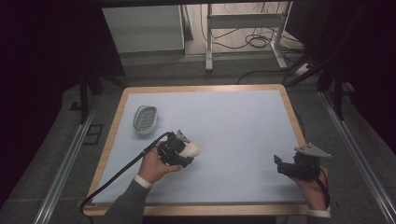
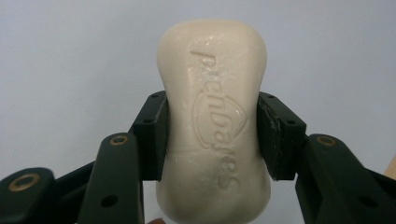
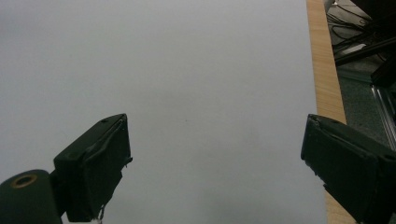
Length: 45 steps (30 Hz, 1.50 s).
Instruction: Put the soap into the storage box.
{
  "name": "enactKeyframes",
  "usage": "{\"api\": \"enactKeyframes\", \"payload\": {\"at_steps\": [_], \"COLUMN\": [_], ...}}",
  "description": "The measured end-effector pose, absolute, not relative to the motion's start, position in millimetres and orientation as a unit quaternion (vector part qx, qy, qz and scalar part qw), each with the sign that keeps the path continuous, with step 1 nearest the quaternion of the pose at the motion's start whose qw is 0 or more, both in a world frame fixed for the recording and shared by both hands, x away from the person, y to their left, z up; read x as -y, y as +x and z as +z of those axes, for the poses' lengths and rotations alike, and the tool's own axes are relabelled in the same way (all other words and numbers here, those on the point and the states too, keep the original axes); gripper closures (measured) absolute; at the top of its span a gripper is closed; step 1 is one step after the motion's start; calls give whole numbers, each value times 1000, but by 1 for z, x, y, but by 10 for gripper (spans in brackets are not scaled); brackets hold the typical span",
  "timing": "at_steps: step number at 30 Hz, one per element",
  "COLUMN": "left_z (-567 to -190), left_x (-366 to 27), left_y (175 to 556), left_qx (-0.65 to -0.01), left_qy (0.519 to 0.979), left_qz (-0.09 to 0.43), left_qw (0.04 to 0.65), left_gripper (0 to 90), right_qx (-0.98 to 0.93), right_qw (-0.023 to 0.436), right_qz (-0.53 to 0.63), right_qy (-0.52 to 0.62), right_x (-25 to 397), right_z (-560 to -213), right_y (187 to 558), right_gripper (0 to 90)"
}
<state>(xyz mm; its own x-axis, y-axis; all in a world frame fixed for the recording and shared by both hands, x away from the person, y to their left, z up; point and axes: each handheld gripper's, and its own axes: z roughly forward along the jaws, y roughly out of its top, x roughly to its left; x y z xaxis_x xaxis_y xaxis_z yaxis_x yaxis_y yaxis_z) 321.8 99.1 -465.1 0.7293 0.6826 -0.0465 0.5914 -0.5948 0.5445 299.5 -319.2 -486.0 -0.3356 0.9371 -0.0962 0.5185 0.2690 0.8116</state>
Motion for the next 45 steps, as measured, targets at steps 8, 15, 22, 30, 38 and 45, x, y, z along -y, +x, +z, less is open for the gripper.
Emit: {"api": "enactKeyframes", "payload": {"at_steps": [8, 15, 22, 30, 38, 45], "left_z": [-460, -457, -454, -449, -444, -441], "left_x": [-108, -112, -116, -121, -126, -132], "left_y": [327, 329, 331, 333, 338, 343], "left_qx": [-366, -370, -372, -374, -381, -388], "left_qy": [884, 881, 879, 877, 872, 869], "left_qz": [85, 89, 93, 98, 103, 107], "left_qw": [280, 280, 283, 285, 290, 289], "left_gripper": [495, 495, 495, 495, 496, 495], "right_qx": [-737, -737, -734, -736, -737, -737], "right_qw": [299, 301, 303, 303, 302, 303], "right_qz": [348, 348, 349, 348, 348, 346], "right_qy": [497, 496, 498, 495, 495, 496], "right_x": [320, 320, 321, 321, 322, 322], "right_z": [-486, -486, -486, -487, -487, -487], "right_y": [300, 300, 300, 299, 300, 300], "right_gripper": [80, 80, 80, 80, 80, 80]}}
